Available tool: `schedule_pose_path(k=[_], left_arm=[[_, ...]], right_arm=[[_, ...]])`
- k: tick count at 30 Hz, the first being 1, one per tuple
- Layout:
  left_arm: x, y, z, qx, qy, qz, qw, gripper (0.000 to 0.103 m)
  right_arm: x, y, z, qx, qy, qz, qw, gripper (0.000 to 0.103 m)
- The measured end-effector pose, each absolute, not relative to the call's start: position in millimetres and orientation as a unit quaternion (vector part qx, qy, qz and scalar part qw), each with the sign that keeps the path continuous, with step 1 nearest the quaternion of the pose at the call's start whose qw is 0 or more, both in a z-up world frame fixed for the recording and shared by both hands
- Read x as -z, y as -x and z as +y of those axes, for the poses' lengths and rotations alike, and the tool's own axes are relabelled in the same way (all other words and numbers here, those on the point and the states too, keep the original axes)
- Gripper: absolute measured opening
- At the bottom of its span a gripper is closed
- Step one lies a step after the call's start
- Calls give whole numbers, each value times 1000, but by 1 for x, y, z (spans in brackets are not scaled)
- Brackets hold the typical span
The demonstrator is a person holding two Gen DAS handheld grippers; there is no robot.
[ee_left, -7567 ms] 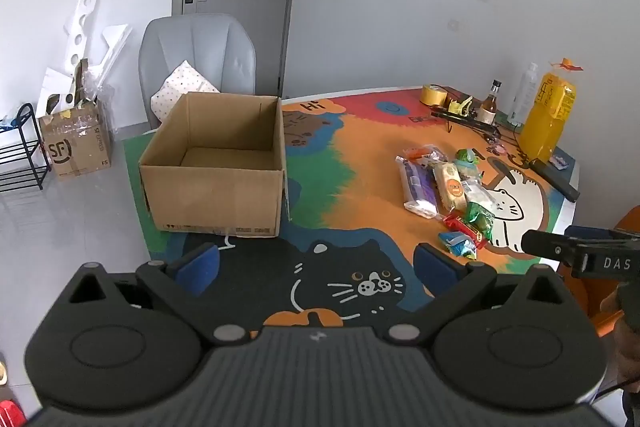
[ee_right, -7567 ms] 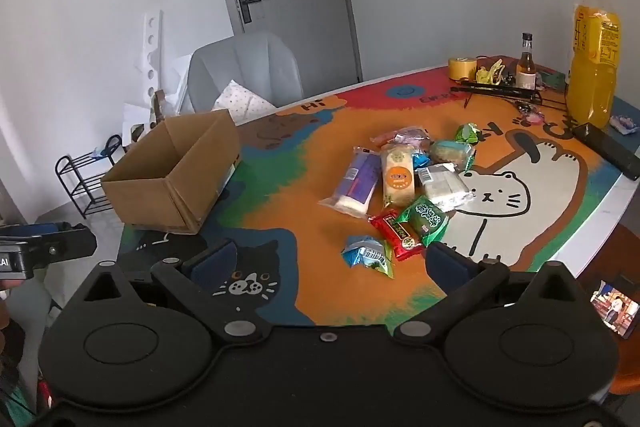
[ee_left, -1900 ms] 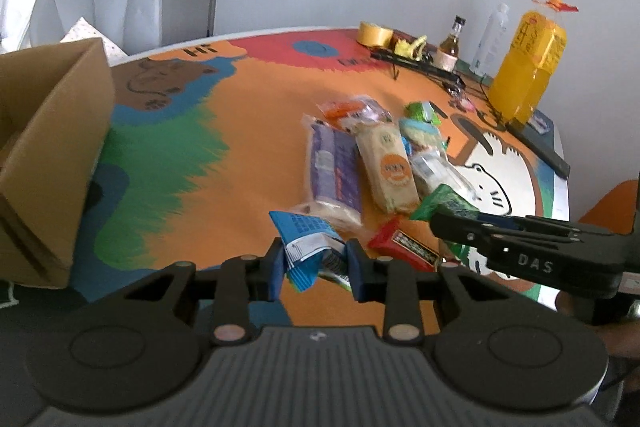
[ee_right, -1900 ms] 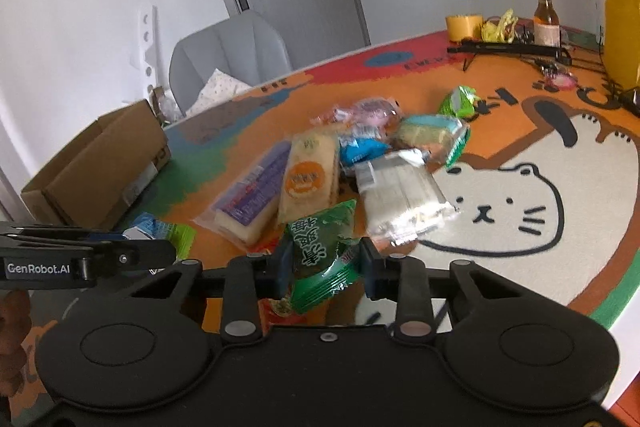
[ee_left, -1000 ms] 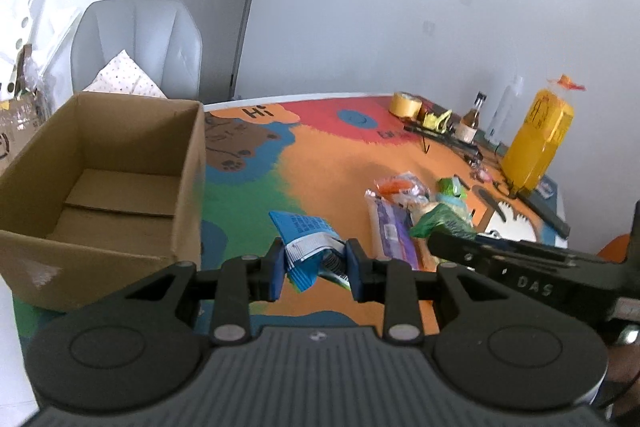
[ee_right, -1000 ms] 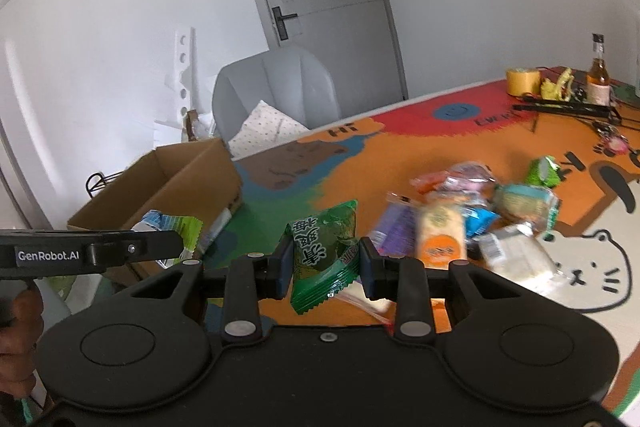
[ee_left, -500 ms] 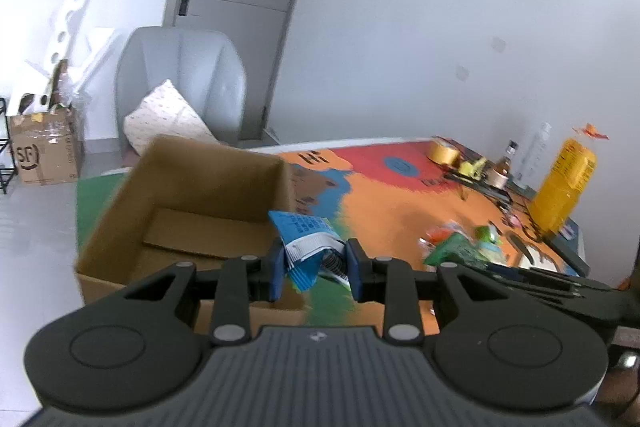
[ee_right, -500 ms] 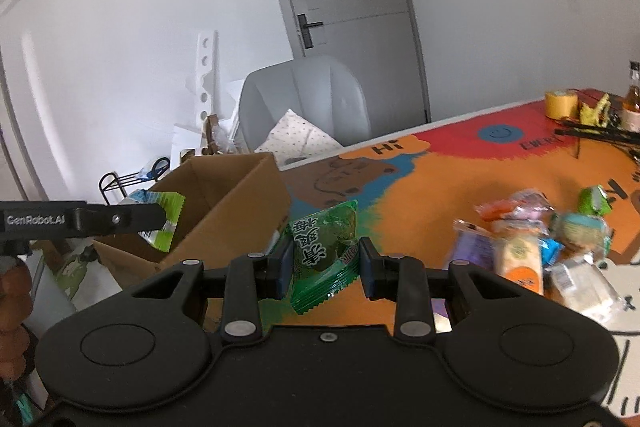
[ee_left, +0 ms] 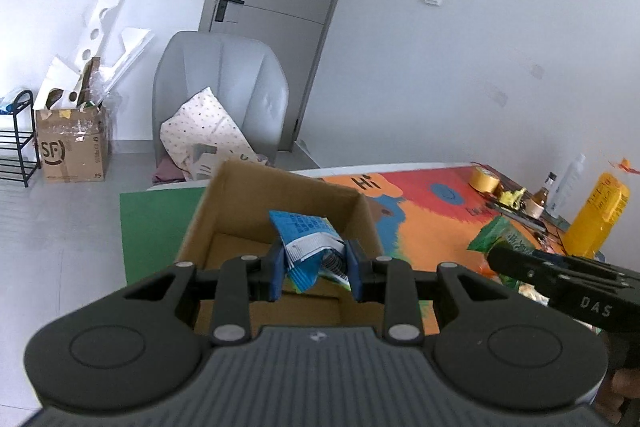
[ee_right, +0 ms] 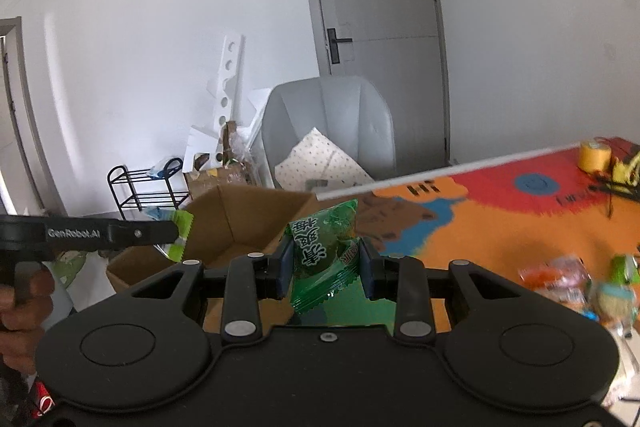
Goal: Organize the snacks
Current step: 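Carry both packets to the cardboard box and open both tools to drop them in, then move both open tools back over the snack pile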
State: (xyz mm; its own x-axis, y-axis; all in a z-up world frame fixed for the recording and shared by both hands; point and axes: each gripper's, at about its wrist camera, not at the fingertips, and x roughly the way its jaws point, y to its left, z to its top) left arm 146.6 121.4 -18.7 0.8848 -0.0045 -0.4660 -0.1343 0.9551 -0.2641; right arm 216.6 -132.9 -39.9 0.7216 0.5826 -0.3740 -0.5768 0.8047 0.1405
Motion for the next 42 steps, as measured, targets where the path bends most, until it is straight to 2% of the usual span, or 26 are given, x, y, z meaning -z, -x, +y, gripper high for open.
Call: schedule_pose_path(k=[7, 11, 20, 24, 27, 30, 33, 40, 42], left_arm=[[27, -160, 137, -50, 162, 239, 956, 34], [31, -157, 141, -58, 166, 248, 953, 51], [31, -141, 145, -60, 169, 255, 950, 62], [27, -131, 146, -69, 167, 250, 951, 76], [25, -128, 147, -78, 164, 249, 951, 83], [23, -127, 144, -84, 159, 250, 952, 86], [21, -124, 139, -87, 159, 247, 952, 91], [20, -118, 124, -80, 144, 252, 954, 92], [20, -116, 118, -76, 139, 255, 954, 93]], right_arm=[[38, -221, -107, -331, 4, 205, 921, 31], [37, -223, -95, -343, 8, 205, 917, 31], [38, -223, -72, -370, 7, 205, 906, 32], [34, -223, -65, -381, 2, 202, 902, 51], [33, -221, -69, -369, -3, 204, 907, 53], [32, -217, -82, -356, -15, 204, 912, 60], [35, -214, -92, -344, -14, 211, 915, 62], [39, -203, -119, -317, -24, 218, 923, 75], [41, -199, -124, -314, -24, 220, 923, 76]])
